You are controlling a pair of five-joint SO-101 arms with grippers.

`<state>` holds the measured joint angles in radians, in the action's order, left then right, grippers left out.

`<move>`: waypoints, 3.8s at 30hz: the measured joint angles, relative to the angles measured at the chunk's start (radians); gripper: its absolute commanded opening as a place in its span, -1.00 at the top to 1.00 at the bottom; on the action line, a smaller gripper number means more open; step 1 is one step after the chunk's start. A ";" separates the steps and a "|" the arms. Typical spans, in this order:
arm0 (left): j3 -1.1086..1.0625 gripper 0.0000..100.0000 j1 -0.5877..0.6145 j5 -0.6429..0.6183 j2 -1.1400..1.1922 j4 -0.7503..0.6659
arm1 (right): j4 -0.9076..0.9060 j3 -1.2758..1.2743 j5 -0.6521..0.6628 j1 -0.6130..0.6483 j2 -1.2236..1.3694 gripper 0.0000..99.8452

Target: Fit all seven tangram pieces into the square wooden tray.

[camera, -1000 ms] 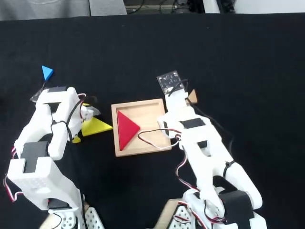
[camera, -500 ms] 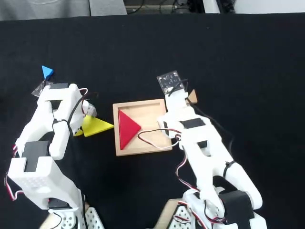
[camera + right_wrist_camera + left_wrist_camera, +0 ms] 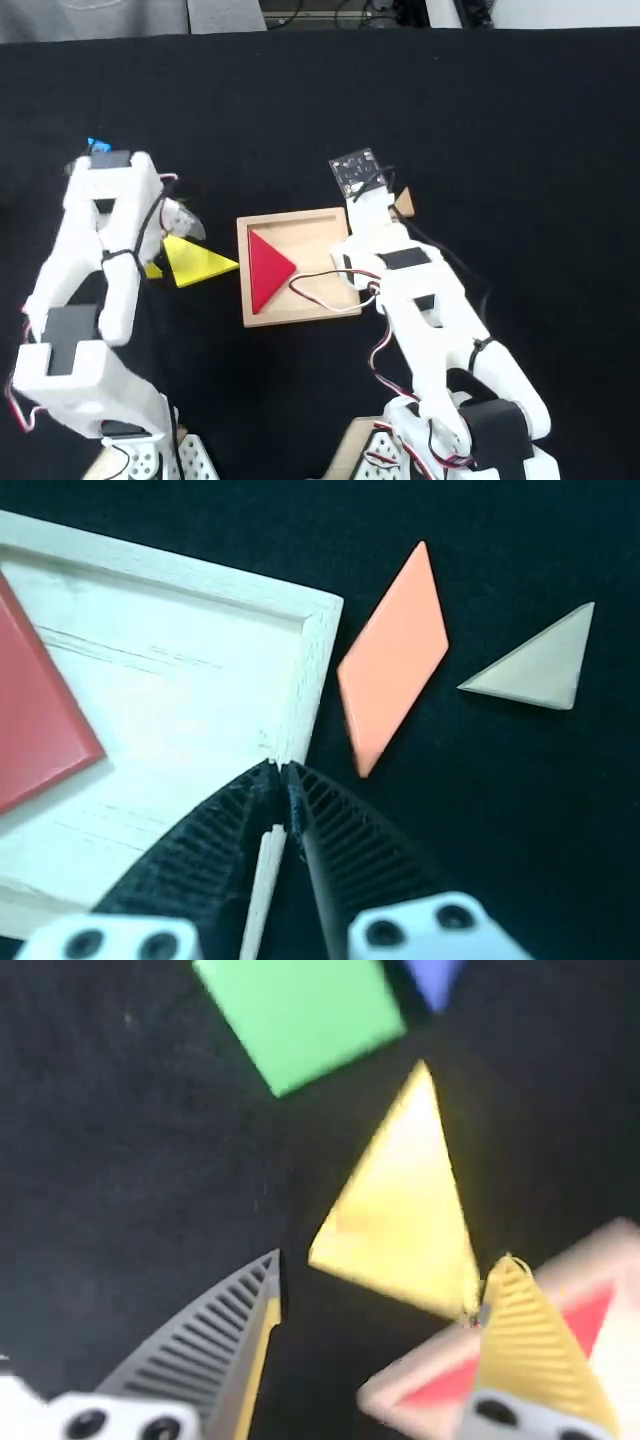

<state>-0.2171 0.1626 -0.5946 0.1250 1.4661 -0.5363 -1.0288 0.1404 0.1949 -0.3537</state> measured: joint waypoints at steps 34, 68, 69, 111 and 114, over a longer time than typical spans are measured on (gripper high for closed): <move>-1.074 0.36 0.778 0.841 -0.763 -0.704 | 0.104 -0.066 0.000 -0.018 0.000 0.98; -1.096 0.36 0.888 0.848 -0.772 -0.687 | -0.620 1.017 0.121 0.562 0.552 0.52; -1.096 0.36 0.888 0.848 -0.772 -0.687 | -0.632 1.068 0.132 0.571 0.603 0.45; -1.096 0.36 0.887 0.848 -0.772 -0.687 | -0.947 1.947 0.153 0.720 1.407 0.32; -1.096 0.36 0.887 0.848 -0.772 -0.687 | -0.977 1.998 0.153 0.720 1.435 0.46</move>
<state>-1.3126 1.0495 0.2539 -0.6467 0.7787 -1.5136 0.9689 0.2938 0.9145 1.0810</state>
